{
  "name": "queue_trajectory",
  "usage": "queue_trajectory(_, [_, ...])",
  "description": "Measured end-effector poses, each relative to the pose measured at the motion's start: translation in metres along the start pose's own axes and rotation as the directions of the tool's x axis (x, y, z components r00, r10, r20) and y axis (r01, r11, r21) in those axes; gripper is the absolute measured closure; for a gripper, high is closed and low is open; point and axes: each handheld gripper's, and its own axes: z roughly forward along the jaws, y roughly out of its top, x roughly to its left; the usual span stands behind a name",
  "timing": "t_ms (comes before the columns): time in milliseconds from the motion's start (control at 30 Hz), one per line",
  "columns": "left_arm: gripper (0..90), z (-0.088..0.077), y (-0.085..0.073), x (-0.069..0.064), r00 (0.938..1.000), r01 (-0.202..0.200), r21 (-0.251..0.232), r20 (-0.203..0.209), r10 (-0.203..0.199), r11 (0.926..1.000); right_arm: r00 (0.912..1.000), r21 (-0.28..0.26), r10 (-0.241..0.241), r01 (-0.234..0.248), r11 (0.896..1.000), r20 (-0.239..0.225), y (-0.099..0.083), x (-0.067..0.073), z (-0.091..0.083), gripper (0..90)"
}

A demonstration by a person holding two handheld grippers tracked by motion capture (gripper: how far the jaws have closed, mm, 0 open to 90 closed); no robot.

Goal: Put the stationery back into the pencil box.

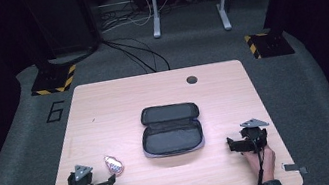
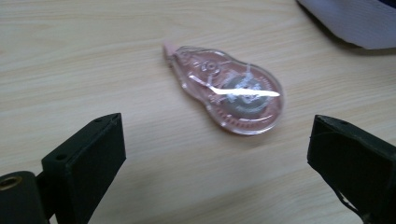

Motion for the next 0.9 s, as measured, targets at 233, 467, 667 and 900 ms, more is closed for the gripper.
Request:
queue_trajectory(233, [8.3, 0.014, 0.008, -0.016, 0.9979, -0.046, 0.026, 0.046, 0.044, 0.9986, 1.0000, -0.001, -0.001, 0.001, 1.000, -0.001, 0.000, 0.000, 0.000, 4.1])
queue_trajectory(467, [11.4, 0.023, 0.014, -0.017, 0.9966, -0.055, 0.042, 0.063, 0.053, 0.9976, 1.0000, 0.000, -0.002, 0.002, 1.000, -0.001, 0.000, 0.000, 0.000, 4.5])
queue_trajectory(667, [12.5, 0.032, 0.020, -0.016, 0.9959, -0.060, 0.061, 0.071, 0.055, 0.9964, 1.0000, -0.004, -0.001, 0.001, 1.000, 0.000, 0.000, -0.001, -0.001, 6.9])
queue_trajectory(900, [12.9, 0.040, 0.022, -0.017, 0.9958, -0.068, 0.065, 0.065, 0.064, 0.9956, 1.0000, -0.004, 0.001, -0.001, 1.000, 0.001, 0.000, 0.000, -0.001, 7.0])
